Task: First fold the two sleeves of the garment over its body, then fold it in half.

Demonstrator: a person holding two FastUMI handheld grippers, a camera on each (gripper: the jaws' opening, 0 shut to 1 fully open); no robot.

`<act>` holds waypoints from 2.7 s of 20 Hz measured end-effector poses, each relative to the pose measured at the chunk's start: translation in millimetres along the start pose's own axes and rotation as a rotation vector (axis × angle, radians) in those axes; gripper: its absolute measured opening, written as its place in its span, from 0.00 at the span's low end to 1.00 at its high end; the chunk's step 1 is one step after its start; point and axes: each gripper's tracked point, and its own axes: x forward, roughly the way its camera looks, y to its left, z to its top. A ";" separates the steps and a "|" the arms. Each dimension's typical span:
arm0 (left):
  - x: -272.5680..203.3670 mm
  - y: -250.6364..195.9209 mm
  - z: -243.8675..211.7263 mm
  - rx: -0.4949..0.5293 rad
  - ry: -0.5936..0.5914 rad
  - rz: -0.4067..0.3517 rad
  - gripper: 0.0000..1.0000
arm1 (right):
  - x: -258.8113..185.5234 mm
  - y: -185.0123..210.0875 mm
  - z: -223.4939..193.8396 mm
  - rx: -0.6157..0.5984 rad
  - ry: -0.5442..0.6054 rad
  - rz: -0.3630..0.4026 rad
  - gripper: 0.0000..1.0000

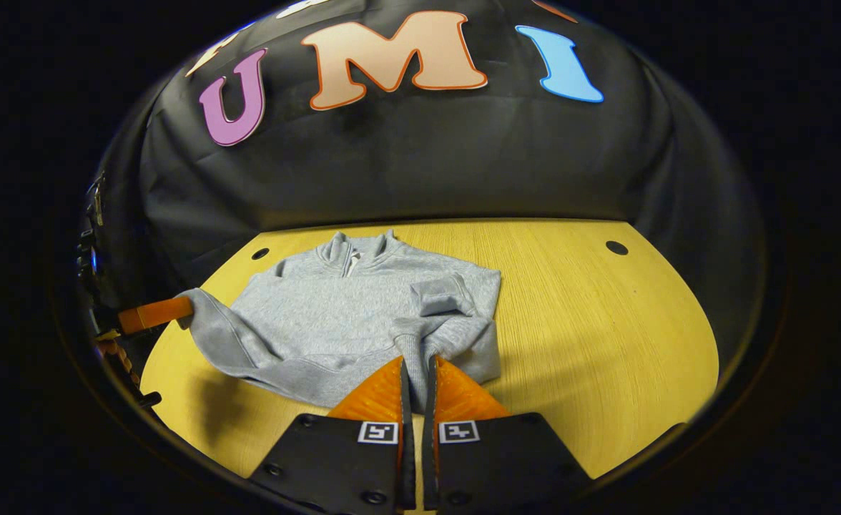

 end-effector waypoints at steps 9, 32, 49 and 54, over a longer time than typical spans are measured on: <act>71.8 13.5 -18.7 0.061 0.105 0.068 0.00 | 61.6 -5.6 -10.9 0.067 0.150 0.009 0.06; 61.3 18.0 73.8 0.119 -0.151 0.134 0.91 | 44.8 -5.2 110.9 0.177 -0.185 0.118 0.94; -111.3 -25.3 87.7 0.158 -0.223 0.080 0.91 | -148.2 1.2 116.9 0.049 -0.412 -0.004 0.98; -125.4 -41.9 59.0 0.127 -0.183 0.030 0.91 | -176.1 -6.8 89.8 0.047 -0.422 -0.040 0.98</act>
